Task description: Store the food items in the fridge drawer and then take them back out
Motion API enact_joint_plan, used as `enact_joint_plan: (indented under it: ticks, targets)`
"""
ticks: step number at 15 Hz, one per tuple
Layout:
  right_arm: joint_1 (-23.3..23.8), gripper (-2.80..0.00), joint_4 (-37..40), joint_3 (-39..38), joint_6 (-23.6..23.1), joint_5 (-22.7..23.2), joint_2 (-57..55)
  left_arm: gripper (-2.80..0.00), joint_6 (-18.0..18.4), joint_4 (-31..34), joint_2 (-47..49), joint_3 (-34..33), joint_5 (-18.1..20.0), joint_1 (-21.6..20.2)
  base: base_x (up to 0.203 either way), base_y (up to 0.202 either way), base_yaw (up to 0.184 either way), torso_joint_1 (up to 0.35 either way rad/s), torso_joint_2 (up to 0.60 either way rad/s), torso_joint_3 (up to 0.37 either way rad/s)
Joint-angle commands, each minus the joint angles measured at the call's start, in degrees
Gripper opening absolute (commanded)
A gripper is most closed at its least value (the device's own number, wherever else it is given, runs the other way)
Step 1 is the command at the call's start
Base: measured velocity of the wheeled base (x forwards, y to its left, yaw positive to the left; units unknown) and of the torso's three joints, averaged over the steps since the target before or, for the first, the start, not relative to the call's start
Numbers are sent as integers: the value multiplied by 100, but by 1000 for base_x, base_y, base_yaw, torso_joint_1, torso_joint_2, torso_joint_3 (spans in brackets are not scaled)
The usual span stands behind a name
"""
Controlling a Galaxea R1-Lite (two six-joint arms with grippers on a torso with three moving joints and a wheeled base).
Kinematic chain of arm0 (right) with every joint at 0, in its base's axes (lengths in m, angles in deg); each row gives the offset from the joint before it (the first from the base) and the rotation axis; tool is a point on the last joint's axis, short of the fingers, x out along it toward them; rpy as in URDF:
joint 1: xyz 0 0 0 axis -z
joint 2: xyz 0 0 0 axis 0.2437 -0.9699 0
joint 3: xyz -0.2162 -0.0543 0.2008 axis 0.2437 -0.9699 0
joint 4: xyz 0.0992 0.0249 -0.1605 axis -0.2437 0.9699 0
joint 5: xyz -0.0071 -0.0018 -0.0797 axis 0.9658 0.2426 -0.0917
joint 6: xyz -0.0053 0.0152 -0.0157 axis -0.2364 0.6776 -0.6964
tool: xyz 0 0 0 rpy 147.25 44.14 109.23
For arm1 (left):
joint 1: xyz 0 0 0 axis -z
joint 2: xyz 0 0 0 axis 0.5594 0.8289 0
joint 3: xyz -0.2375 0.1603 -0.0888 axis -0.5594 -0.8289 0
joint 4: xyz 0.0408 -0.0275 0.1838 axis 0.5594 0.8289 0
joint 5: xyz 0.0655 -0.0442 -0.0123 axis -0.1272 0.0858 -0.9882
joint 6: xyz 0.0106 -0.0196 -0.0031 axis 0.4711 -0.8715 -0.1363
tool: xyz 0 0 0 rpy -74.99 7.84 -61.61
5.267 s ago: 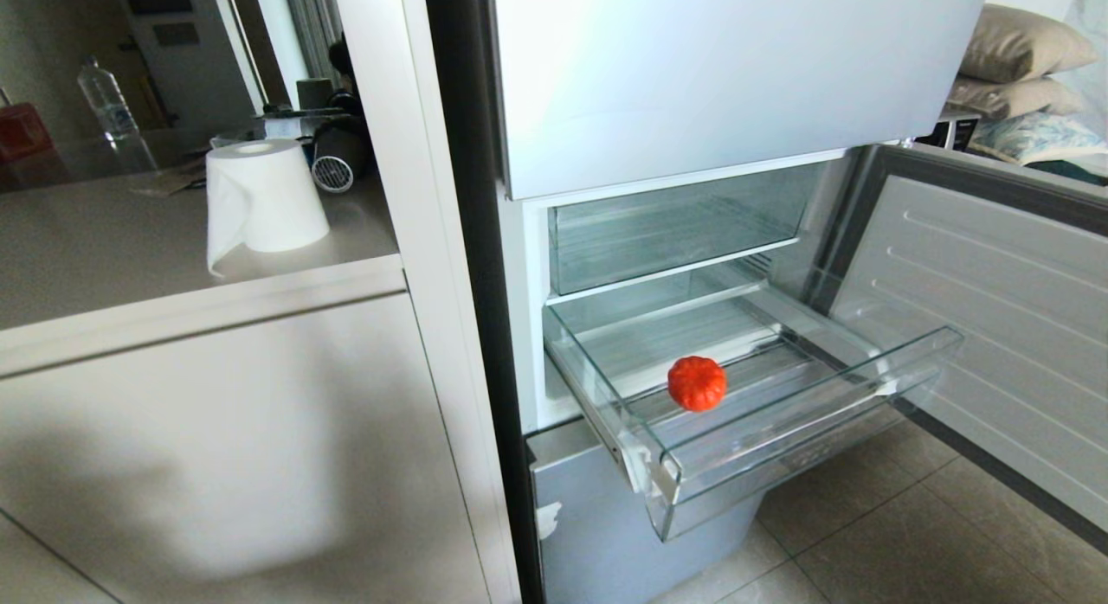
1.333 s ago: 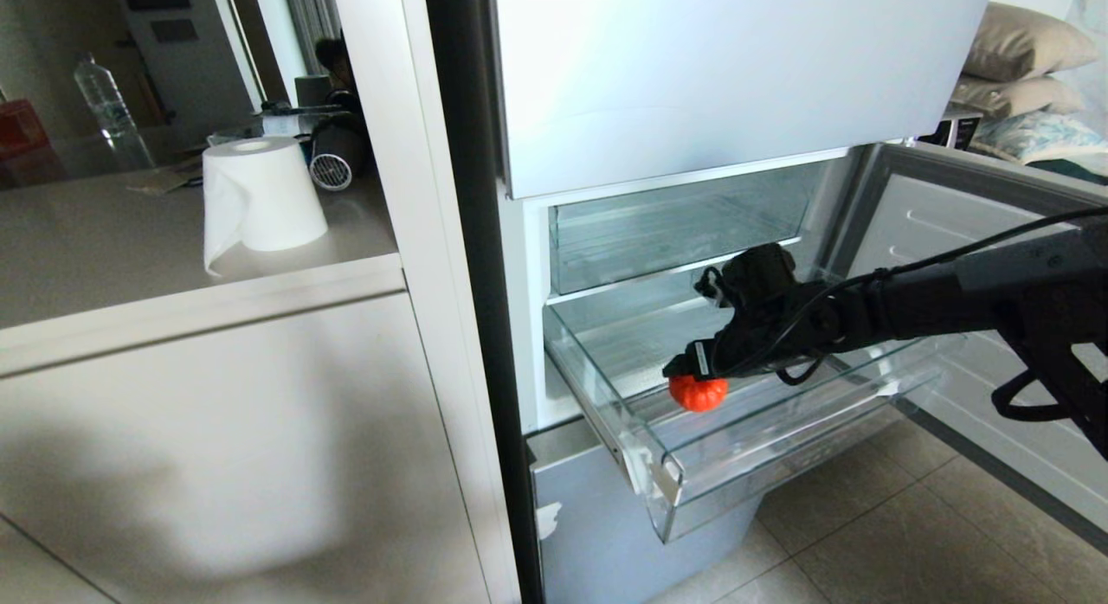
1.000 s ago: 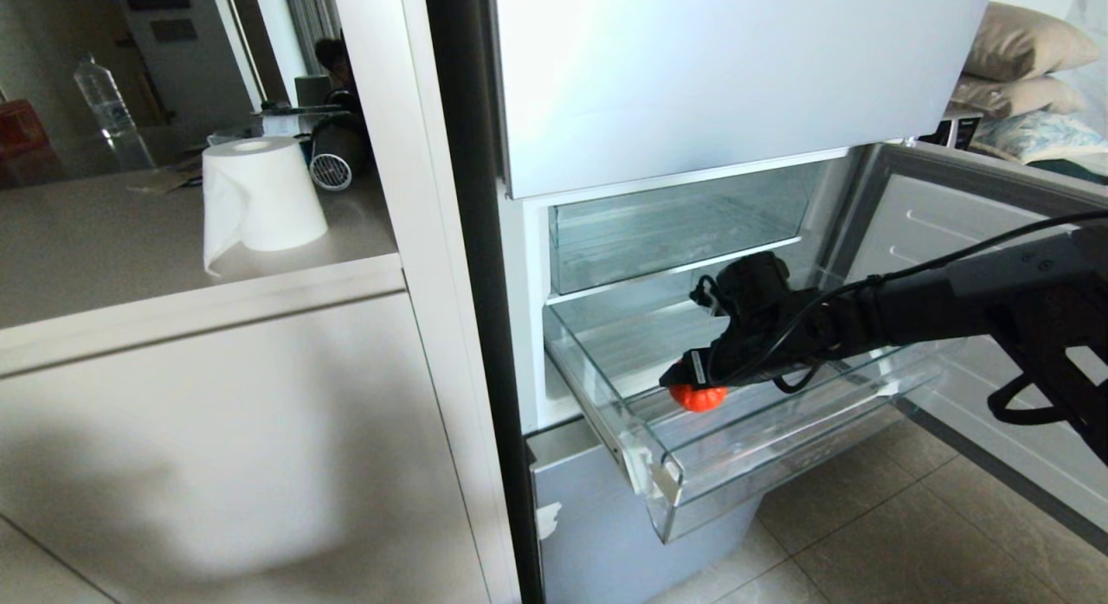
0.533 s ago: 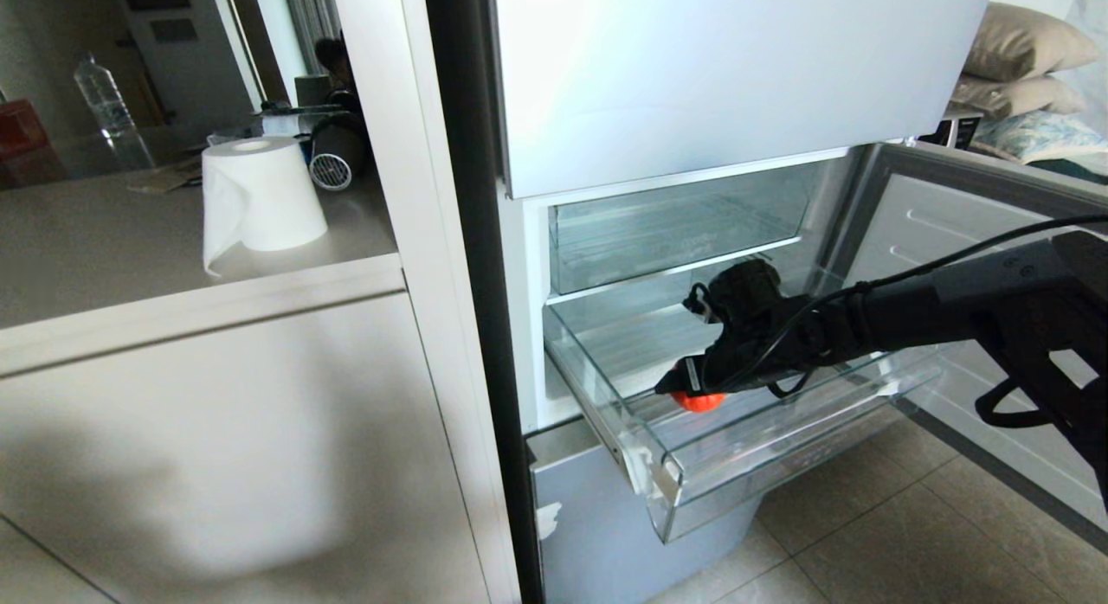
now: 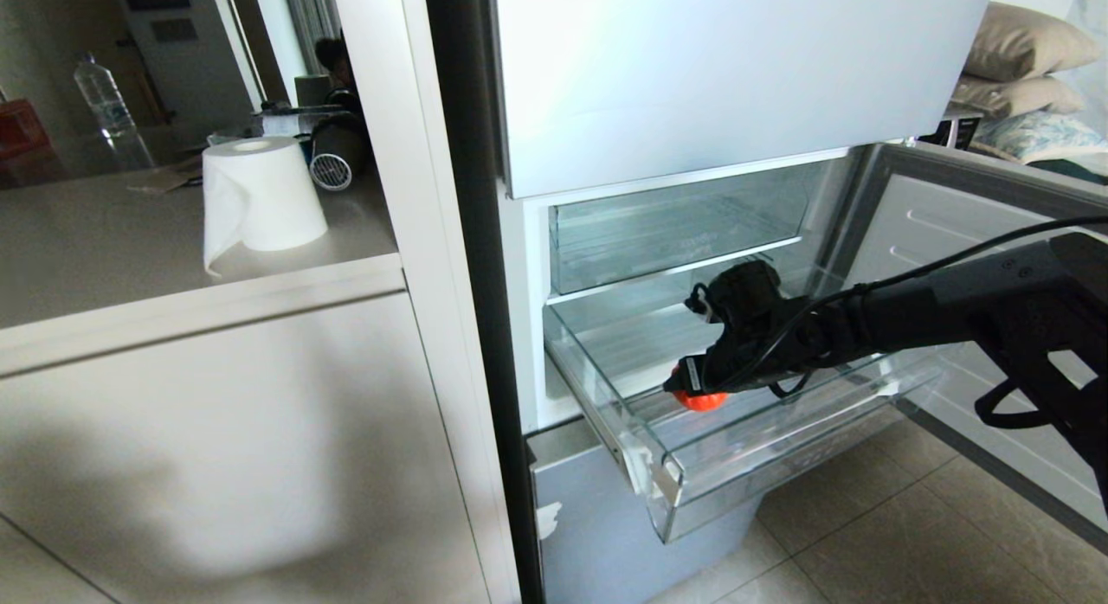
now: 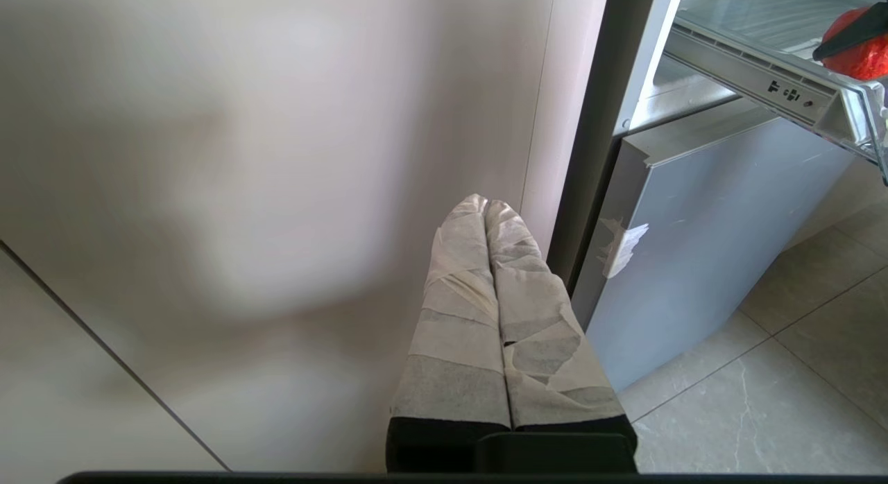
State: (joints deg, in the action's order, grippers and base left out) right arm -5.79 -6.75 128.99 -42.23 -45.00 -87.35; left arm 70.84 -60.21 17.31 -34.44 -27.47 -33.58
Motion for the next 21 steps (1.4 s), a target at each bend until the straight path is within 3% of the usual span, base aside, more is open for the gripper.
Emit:
enact_joint_plan:
  ticks: [1,8,11,16,18,21]
  targets:
    - [-5,-280,9,-75,13,5,116,-280,-1,0,5,0,-2,0,0,0,0,0,0,0]
    - [-122,-280,23,-572,17,0,1937,-280,-1,0,6,0,-2,0,0,0,0,0,0,0]
    - [-123,-280,34,-1286,24,-33,3059,-280,-1,0,-1,0,-2,0,0,0,0,0,0,0]
    - [-9,-280,20,-2838,12,-590,5230,-280,-1,0,8,0,-2,0,0,0,0,0,0,0]
    - [569,-280,14,-3086,-107,-749,5979,-280,-1,0,0,0,-2,0,0,0,0,0,0,0]
    - [2548,-280,-225,-3115,-377,-805,6332,-280,-1,0,-1,0,-2,0,0,0,0,0,0,0]
